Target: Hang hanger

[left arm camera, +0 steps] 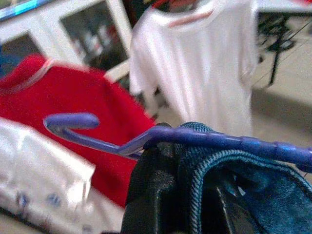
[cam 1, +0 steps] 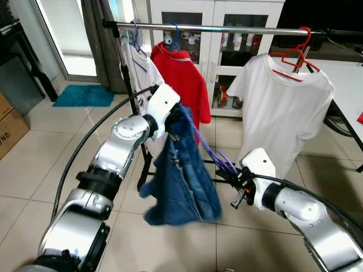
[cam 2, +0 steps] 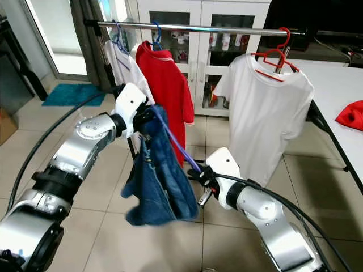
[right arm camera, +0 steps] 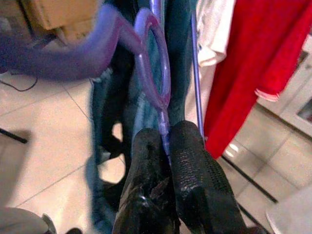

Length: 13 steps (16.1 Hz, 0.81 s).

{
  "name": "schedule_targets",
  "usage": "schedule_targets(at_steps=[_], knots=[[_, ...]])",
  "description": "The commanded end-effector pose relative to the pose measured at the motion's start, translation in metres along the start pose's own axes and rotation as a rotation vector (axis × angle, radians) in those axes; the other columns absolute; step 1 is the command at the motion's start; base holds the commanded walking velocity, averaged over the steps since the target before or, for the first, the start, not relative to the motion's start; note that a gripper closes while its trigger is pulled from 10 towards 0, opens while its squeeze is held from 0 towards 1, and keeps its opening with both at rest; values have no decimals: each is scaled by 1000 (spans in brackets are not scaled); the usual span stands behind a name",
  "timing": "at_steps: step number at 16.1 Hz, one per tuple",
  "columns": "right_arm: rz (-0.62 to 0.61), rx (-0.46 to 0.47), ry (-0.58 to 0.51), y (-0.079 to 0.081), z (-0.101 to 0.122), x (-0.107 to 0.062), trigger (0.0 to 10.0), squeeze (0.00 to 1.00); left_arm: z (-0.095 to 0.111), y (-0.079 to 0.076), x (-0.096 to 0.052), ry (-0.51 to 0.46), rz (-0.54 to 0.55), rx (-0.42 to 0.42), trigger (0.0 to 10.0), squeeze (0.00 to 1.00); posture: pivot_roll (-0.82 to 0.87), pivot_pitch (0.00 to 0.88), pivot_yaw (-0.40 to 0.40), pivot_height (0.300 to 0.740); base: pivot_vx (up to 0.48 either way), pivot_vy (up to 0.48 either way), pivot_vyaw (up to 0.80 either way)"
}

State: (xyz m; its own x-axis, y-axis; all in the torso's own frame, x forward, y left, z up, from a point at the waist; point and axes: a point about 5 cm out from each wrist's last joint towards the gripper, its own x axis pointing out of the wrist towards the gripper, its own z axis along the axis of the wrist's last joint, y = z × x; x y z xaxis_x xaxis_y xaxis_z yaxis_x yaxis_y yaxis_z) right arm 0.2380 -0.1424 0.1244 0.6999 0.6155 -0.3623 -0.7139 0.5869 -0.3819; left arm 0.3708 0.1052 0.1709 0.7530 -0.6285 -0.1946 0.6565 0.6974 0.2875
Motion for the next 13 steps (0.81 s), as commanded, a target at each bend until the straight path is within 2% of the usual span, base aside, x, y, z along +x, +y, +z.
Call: schedule_targets(at_steps=[1, 2, 3, 4, 6, 7, 10, 11, 12, 13], knots=[[54, -14, 15, 6, -3, -3, 10000, 0, 7, 25, -8, -11, 126, 21, 10000, 0, -90, 0, 56, 740, 0, 0, 0], [66, -16, 14, 6, -3, -4, 10000, 0, 1, 28, -9, 6, 139, 10, 10000, 0, -89, 0, 54, 740, 0, 0, 0], [72, -16, 17, 6, -3, -6, 10000, 0, -3, 29, -10, 16, 139, 42, 10000, 0, -89, 0, 54, 740, 0, 0, 0], [69, -15, 19, 6, -4, -6, 10000, 0, 0, 26, -9, -20, 111, 32, 10000, 0, -89, 0, 54, 740, 0, 0, 0], [51, 6, 26, 4, -6, -5, 10000, 0, 21, 16, -9, -200, 22, -13, 10000, 0, -87, 0, 49, 740, 0, 0, 0], [-5, 70, 52, -2, -12, -3, 10000, 0, 30, 10, -11, -273, -46, -59, 10000, 0, -88, 0, 47, 740, 0, 0, 0], [-124, 186, 93, -14, -23, 1, 10000, 0, 20, 0, -15, -236, -186, -46, 10000, 0, -85, 0, 45, 740, 0, 0, 0], [-144, 221, 91, -16, -25, 1, 10000, 0, 15, -1, -16, -207, -202, -39, 10000, 0, -84, 0, 44, 740, 0, 0, 0], [-147, 237, 83, -16, -25, 1, 10000, 0, 12, -1, -17, -186, -200, -35, 10000, 0, -84, 0, 44, 740, 0, 0, 0], [-154, 269, 70, -18, -26, -1, 10000, 0, 6, 6, -18, -151, -139, -29, 10000, 0, -84, 0, 43, 740, 0, 0, 0]])
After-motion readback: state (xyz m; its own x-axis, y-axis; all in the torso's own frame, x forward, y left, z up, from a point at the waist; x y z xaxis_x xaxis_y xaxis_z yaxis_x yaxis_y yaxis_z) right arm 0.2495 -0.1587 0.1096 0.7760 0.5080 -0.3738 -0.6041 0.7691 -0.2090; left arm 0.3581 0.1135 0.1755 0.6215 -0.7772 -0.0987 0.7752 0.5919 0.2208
